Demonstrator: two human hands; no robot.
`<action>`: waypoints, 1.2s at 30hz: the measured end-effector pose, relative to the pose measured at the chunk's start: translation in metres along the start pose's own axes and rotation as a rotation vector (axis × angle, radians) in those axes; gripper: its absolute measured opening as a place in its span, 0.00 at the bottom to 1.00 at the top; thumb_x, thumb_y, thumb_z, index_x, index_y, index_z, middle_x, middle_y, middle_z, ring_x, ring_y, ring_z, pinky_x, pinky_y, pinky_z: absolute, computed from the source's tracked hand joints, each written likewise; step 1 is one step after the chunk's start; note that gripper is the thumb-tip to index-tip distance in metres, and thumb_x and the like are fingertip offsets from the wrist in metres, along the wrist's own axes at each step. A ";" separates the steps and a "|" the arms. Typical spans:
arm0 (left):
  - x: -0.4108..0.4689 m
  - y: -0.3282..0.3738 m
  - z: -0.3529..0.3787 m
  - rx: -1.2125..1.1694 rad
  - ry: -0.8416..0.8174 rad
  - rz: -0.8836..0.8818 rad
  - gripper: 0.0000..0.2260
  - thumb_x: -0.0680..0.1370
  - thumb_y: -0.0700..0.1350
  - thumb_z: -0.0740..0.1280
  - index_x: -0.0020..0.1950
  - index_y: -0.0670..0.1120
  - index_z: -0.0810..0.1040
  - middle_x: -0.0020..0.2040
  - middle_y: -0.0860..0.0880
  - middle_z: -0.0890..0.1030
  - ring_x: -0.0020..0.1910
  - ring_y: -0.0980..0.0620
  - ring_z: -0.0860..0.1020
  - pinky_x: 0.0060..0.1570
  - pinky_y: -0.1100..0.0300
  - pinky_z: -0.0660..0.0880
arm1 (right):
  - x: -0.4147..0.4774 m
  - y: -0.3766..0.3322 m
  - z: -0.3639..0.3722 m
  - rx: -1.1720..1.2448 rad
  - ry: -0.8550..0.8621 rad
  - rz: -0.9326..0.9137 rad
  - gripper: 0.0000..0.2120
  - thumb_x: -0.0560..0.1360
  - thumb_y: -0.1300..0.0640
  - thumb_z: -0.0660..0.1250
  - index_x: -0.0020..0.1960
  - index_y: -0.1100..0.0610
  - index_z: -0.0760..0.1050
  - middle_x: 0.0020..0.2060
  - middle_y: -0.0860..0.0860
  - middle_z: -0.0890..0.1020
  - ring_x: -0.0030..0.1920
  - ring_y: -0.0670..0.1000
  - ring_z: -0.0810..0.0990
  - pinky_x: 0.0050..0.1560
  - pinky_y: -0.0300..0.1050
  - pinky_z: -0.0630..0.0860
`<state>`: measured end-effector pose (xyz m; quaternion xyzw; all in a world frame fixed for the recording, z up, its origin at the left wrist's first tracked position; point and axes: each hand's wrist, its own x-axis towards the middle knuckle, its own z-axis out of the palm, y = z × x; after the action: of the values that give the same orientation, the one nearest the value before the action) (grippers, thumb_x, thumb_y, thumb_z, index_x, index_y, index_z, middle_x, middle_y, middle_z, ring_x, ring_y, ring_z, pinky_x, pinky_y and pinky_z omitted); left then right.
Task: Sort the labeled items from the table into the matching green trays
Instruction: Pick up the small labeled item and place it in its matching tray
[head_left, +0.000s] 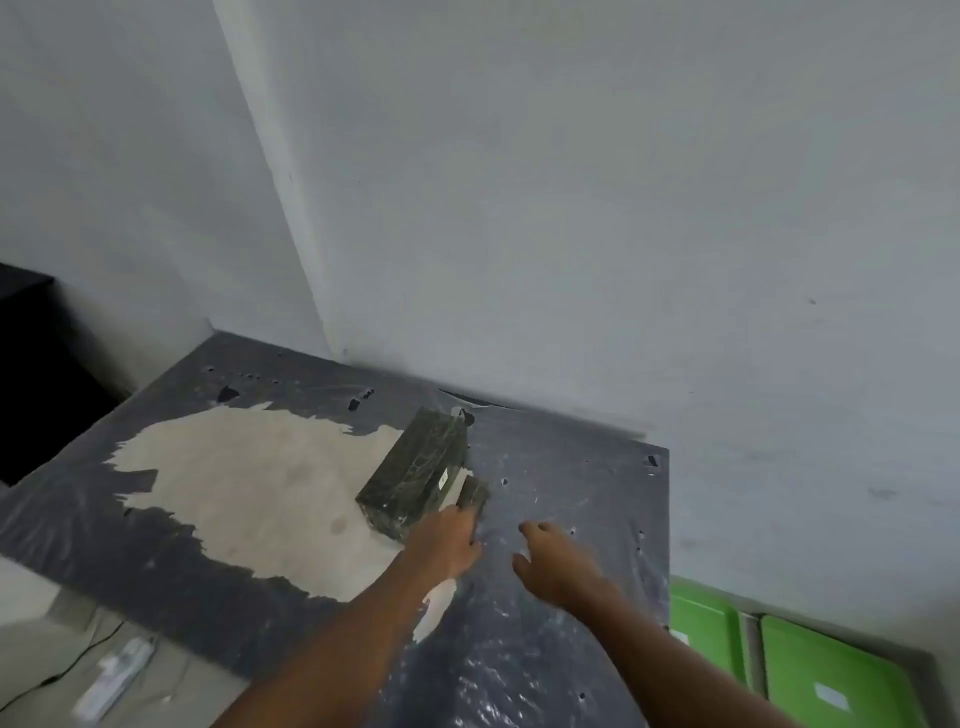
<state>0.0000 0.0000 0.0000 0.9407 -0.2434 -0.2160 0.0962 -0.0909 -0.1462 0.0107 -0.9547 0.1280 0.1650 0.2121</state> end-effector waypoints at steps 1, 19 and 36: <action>0.009 -0.003 0.003 -0.012 -0.016 -0.003 0.15 0.81 0.52 0.65 0.64 0.46 0.75 0.62 0.45 0.81 0.61 0.43 0.80 0.61 0.49 0.76 | 0.008 -0.001 0.004 0.012 -0.005 0.018 0.22 0.80 0.48 0.59 0.70 0.56 0.65 0.66 0.58 0.74 0.64 0.59 0.75 0.64 0.55 0.75; 0.106 -0.040 0.062 -0.243 0.005 0.046 0.22 0.77 0.40 0.72 0.67 0.49 0.67 0.66 0.46 0.74 0.63 0.46 0.76 0.56 0.56 0.80 | 0.105 0.002 0.055 0.157 -0.075 0.170 0.21 0.80 0.56 0.57 0.73 0.56 0.62 0.69 0.58 0.72 0.64 0.60 0.75 0.64 0.56 0.74; 0.104 0.027 -0.016 -0.809 -0.184 0.202 0.11 0.79 0.40 0.66 0.58 0.50 0.82 0.53 0.50 0.84 0.52 0.53 0.84 0.48 0.62 0.83 | 0.054 0.058 -0.021 -0.103 0.253 -0.018 0.30 0.78 0.55 0.64 0.76 0.51 0.56 0.77 0.57 0.60 0.75 0.59 0.61 0.70 0.57 0.69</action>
<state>0.0776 -0.0738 -0.0153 0.7754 -0.2377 -0.3665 0.4560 -0.0548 -0.2158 -0.0122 -0.9786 0.1366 0.0475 0.1466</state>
